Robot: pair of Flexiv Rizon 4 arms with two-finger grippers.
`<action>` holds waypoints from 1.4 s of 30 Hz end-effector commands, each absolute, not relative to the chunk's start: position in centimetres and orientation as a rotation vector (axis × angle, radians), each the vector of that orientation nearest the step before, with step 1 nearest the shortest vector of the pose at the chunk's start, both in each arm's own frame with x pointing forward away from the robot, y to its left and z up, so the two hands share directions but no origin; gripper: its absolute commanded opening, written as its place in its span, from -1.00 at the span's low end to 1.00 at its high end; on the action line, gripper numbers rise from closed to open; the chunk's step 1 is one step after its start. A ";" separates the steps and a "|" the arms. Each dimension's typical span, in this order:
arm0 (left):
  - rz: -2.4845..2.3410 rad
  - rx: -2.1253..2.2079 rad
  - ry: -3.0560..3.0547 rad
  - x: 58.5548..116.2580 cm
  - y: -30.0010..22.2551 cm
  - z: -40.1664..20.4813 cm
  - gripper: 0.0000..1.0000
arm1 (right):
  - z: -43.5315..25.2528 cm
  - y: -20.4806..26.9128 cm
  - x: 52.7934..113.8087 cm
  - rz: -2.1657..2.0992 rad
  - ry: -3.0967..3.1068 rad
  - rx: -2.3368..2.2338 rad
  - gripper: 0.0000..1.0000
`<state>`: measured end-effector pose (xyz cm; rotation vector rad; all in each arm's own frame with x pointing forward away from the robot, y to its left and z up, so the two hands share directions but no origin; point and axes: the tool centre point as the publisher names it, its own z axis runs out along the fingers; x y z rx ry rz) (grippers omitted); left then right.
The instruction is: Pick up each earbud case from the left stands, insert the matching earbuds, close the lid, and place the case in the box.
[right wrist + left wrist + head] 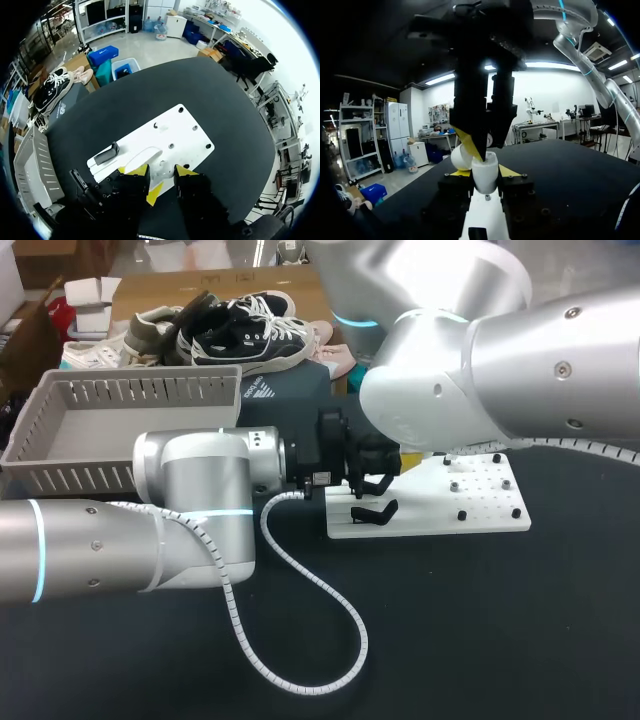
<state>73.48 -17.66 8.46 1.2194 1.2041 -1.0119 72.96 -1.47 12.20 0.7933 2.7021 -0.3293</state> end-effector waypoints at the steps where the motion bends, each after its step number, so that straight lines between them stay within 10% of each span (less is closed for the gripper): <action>1: -1.011 1.218 1.201 73.3 -17.8 8.6 -1.00 | 12.1 -1.6 72.7 -0.305 2.692 0.786 -0.18; 20: -1.011 1.218 1.201 73.3 -17.8 8.6 -1.00 | 15.2 -4.6 69.8 -0.075 2.704 0.585 -0.18; 29: -1.011 1.218 1.201 73.3 -17.8 8.6 -1.00 | 14.0 -7.0 69.3 0.083 2.713 0.308 0.18; 42: -1.011 1.218 1.201 73.3 -17.8 8.6 -1.00 | 9.9 -8.3 71.8 0.227 2.809 0.349 0.02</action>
